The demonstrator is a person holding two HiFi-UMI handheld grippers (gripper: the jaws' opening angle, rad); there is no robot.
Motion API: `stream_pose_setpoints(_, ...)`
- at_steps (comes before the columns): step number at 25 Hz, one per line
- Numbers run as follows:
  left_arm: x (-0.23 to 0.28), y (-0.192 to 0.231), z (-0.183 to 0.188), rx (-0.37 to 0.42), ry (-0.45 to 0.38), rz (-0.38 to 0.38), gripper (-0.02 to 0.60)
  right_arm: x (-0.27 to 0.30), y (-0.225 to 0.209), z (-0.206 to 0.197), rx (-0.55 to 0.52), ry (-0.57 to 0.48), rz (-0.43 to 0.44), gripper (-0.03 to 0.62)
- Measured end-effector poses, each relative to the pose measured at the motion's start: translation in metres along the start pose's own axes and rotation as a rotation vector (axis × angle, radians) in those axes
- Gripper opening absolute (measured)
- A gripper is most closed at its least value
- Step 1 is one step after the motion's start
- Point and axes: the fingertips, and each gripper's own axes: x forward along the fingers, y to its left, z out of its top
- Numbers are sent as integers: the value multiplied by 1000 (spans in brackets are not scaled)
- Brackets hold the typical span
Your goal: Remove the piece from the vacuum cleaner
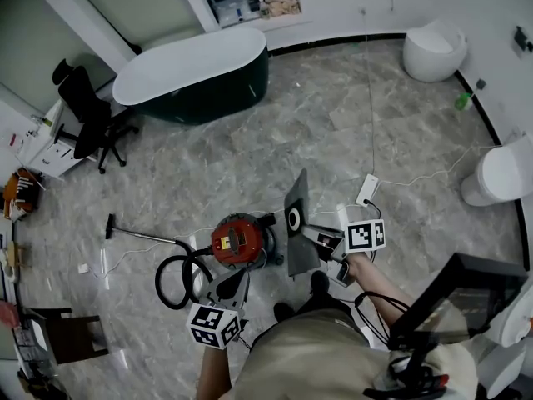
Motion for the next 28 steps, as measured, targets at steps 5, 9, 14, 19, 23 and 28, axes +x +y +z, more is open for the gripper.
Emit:
stream_pose_setpoints(5,-21,1,-3,21,-45,-16,5,4,26,-20,-52,-10,13,34)
stream_pose_setpoints(9,-53,4,-23,20,-75,-23,5,8,51,-46,-89,-25,19,34)
stream_pose_setpoints(14,-105,10,-54,13,-128,-25,5,15,84,-94,-140,-33,15,34)
stream_pose_setpoints(19,-162,14,-88,6,-165,-41,5,25,119,-152,-182,-41,7,34)
stream_pose_setpoints(23,-192,18,-121,-6,-172,-61,5,26,134,-189,-194,-66,-2,34)
stream_pose_setpoints(28,-213,5,-133,-5,-207,-109,5,7,151,-222,-201,-92,-25,34)
